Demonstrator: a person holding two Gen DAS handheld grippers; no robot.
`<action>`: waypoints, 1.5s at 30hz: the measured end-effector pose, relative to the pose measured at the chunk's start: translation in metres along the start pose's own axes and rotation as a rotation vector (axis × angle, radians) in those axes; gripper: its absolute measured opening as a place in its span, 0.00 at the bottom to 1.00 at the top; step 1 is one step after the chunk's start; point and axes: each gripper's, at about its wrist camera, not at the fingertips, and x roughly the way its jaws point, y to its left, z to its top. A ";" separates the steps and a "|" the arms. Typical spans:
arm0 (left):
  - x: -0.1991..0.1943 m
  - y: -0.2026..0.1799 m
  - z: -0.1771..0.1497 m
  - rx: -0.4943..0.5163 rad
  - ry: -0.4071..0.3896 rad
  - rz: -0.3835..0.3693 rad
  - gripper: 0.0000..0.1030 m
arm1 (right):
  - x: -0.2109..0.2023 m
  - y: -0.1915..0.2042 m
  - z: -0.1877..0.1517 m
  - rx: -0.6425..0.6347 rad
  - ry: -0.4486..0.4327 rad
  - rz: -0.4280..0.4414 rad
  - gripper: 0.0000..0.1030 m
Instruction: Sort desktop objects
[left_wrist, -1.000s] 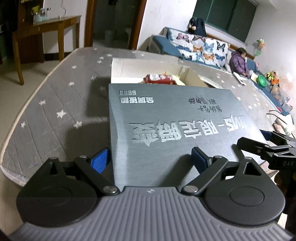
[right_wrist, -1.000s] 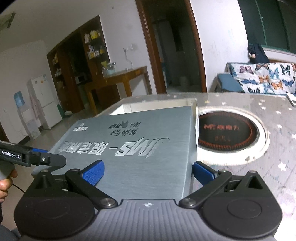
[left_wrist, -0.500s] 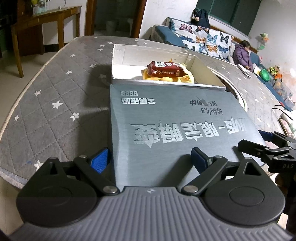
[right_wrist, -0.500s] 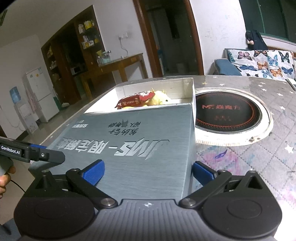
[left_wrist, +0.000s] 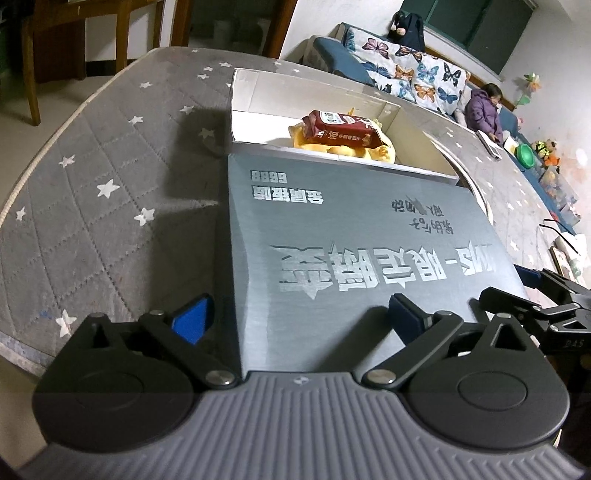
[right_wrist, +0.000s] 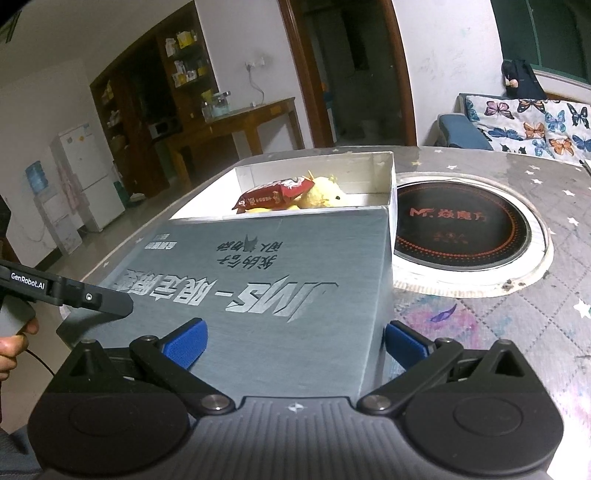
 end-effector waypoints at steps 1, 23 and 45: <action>0.000 0.000 0.000 -0.003 0.002 -0.001 0.98 | 0.001 -0.001 0.001 0.002 0.002 0.001 1.00; 0.010 0.009 0.005 -0.084 0.056 -0.051 1.00 | -0.002 -0.011 -0.002 0.059 0.019 0.033 1.00; 0.011 0.011 0.005 -0.087 0.051 -0.052 1.00 | -0.002 -0.012 -0.001 0.060 0.012 0.017 1.00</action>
